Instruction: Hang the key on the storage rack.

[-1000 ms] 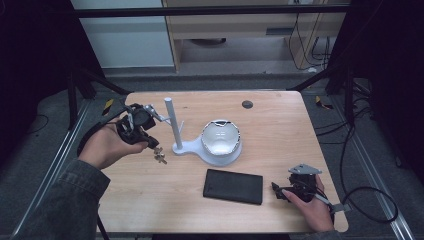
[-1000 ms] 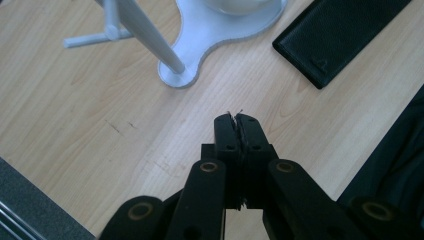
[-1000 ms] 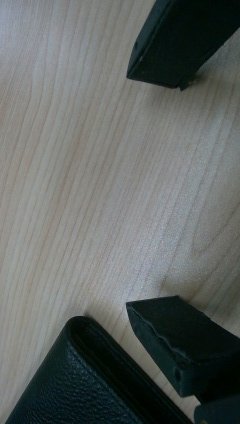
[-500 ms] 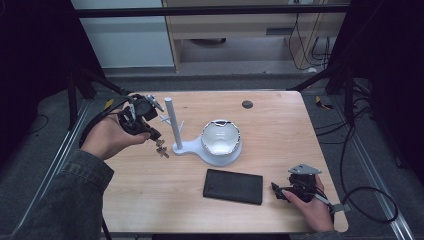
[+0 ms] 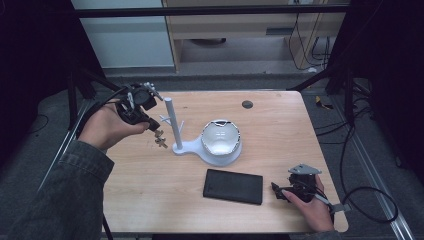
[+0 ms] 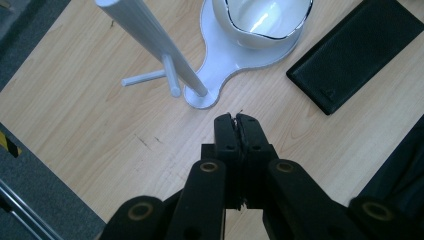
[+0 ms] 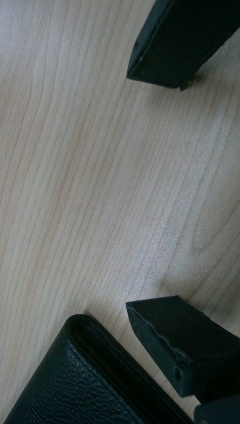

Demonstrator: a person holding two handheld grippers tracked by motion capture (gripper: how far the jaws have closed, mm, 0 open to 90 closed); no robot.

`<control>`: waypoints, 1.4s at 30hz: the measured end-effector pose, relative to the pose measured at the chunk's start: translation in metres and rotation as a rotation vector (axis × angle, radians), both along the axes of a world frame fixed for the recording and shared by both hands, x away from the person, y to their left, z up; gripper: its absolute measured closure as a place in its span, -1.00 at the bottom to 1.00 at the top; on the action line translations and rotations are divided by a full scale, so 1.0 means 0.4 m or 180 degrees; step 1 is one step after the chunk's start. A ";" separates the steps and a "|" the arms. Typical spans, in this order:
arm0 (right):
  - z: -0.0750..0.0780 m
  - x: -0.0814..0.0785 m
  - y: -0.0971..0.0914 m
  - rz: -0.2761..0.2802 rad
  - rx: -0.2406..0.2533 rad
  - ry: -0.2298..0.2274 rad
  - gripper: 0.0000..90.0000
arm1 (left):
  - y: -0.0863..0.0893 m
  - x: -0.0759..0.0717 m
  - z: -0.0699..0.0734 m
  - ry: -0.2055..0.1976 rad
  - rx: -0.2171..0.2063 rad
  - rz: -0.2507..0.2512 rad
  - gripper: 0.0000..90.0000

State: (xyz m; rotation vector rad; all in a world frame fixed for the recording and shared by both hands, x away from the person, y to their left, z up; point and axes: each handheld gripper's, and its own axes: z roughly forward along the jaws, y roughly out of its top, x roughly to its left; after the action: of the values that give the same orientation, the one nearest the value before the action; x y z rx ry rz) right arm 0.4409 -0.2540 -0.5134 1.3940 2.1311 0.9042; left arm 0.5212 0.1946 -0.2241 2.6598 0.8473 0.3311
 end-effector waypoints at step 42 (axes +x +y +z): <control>0.000 -0.001 0.001 0.0019 0.0007 -0.0004 -0.99 | -0.025 0.086 0.039 -0.0106 0.0114 0.0213 0.97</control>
State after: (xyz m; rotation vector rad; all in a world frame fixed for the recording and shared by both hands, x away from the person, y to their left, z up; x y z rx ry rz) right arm 0.4406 -0.2535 -0.5135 1.3884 2.1350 0.9098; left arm 0.5555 0.1847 -0.2086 2.6552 0.9299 0.4095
